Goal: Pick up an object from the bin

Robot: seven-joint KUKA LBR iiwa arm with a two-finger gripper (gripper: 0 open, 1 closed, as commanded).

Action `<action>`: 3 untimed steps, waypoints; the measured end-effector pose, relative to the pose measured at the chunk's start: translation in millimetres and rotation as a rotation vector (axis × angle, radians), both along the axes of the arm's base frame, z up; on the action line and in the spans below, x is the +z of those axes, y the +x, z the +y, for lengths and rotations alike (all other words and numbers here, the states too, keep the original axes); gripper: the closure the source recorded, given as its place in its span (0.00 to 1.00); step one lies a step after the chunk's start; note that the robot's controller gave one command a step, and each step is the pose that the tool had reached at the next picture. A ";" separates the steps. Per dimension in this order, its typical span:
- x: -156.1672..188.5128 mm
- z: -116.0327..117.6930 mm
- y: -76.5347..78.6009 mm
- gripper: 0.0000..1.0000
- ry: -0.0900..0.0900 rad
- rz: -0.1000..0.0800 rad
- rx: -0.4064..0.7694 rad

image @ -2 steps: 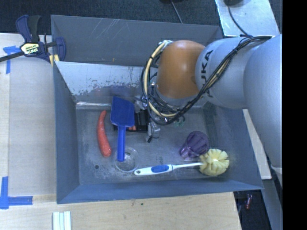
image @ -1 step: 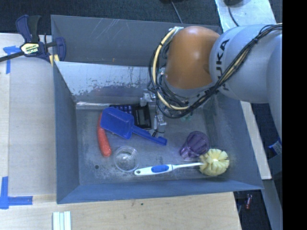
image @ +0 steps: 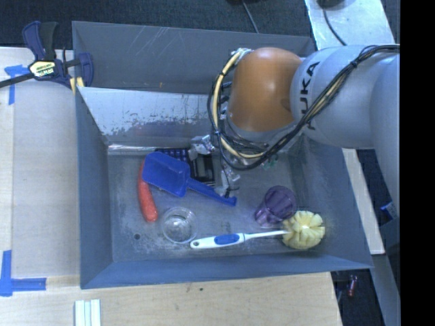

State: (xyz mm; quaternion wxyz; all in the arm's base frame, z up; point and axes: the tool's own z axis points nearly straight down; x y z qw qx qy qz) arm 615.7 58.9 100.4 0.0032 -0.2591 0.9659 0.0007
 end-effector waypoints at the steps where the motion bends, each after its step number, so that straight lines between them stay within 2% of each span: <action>1: -28.4 -15.3 -33.0 0.00 0.002 -0.009 -0.434; 2: -24.7 56.2 11.2 1.00 -0.006 -0.014 0.418; 3: -24.8 60.4 12.7 1.00 -0.004 -0.014 0.453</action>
Offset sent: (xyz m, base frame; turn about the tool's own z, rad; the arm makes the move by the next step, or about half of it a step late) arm 0.0082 0.0617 -0.0304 -0.4594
